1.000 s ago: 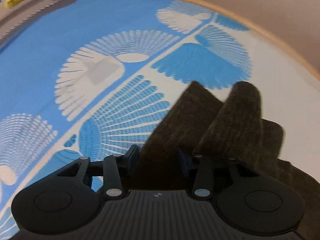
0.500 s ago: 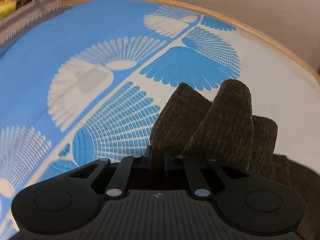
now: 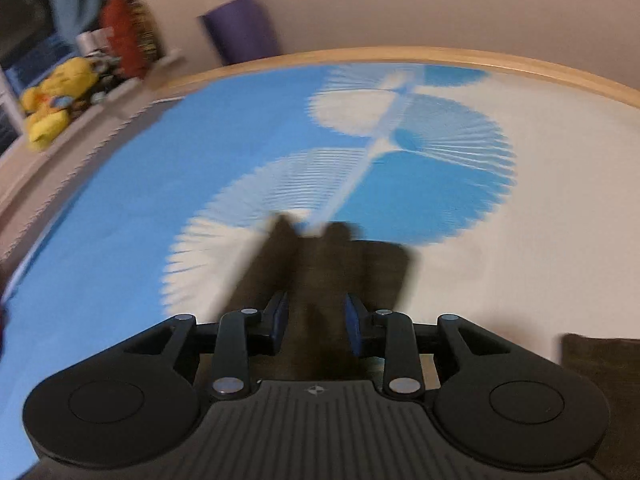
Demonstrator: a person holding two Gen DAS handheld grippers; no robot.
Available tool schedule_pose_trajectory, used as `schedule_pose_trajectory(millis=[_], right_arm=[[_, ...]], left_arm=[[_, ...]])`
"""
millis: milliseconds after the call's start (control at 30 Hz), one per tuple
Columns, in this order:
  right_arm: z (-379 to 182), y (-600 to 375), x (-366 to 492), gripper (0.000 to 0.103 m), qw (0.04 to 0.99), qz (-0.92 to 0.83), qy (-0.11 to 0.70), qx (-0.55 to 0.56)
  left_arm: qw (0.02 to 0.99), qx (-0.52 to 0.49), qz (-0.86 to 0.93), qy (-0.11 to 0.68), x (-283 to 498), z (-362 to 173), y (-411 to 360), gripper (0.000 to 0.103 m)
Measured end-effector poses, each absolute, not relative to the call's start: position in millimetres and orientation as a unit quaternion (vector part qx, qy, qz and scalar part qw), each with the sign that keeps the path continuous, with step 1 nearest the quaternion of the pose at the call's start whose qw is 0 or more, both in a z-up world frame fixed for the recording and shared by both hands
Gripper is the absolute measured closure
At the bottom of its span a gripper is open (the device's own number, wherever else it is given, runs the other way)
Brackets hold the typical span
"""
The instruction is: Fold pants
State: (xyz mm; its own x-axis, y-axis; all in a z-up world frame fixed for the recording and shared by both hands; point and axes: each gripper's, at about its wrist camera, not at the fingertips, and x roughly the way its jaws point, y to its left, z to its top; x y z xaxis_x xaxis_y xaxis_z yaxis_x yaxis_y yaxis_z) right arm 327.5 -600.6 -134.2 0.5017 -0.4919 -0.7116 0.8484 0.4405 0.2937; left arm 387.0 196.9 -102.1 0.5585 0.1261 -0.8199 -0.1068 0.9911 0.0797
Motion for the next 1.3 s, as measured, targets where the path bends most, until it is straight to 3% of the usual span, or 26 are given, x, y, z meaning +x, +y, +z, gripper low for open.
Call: schedule_pose_trajectory(millis=[67,233,267,333,367,400,467,600,667,700,733,767,900,1033,1133,1233,1300], right_arm=[[-141,-605,309,0.058,0.783,-0.455,0.269,0.329],[-162,-612,277,0.056,0.763,-0.464,0.277,0.354],[-165,-614,279,0.057,0.771,-0.435,0.283,0.370],[-170,-615,285,0.056,0.783,-0.389,0.281,0.395],[-171,-617,290,0.053,0.789,-0.368,0.285,0.401],[-175,-617,296,0.052,0.792,-0.353,0.297,0.399],[-174,-614,301,0.050,0.801,-0.348,0.295,0.387],[-174,-609,311,0.057,0.802,-0.344,0.312,0.376],[-170,-608,315,0.092,0.801,-0.343,0.335,0.358],[-167,-607,316,0.092,0.798,-0.342,0.340,0.362],[-161,-608,312,0.094,0.794,-0.353,0.340,0.360],[-152,-605,306,0.095,0.788,-0.373,0.337,0.354],[-96,-598,284,0.096,0.779,-0.445,0.287,0.335],[-149,-618,261,0.093,0.677,-0.505,0.392,0.364],[-152,-624,241,0.092,0.682,-0.512,0.371,0.369],[-120,-620,226,0.075,0.737,-0.481,0.318,0.354],[-97,-613,207,0.071,0.761,-0.472,0.294,0.334]], left_arm=[[0.878,0.028,0.111,0.465,388,-102,199,0.102],[0.863,-0.073,0.131,0.483,389,-102,225,0.100],[0.865,-0.081,0.119,0.480,389,-100,224,0.096],[0.869,-0.080,0.092,0.479,390,-95,217,0.075],[0.869,-0.078,0.080,0.482,390,-94,213,0.056],[0.868,-0.074,0.069,0.486,390,-95,208,0.050],[0.866,-0.046,0.061,0.495,389,-100,198,0.048],[0.858,0.002,0.066,0.510,389,-110,188,0.048],[0.856,0.005,0.068,0.513,389,-114,189,0.049],[0.855,0.012,0.068,0.513,388,-115,187,0.054],[0.857,0.020,0.071,0.511,388,-114,186,0.066],[0.859,0.027,0.081,0.504,388,-113,186,0.086],[0.862,-0.043,0.088,0.498,386,-110,201,0.087],[0.867,0.031,0.088,0.490,384,-111,179,0.082],[0.868,0.051,0.098,0.484,379,-99,171,0.078],[0.886,0.064,0.095,0.449,368,-75,160,0.077],[0.899,0.061,0.087,0.426,358,-58,150,0.073]])
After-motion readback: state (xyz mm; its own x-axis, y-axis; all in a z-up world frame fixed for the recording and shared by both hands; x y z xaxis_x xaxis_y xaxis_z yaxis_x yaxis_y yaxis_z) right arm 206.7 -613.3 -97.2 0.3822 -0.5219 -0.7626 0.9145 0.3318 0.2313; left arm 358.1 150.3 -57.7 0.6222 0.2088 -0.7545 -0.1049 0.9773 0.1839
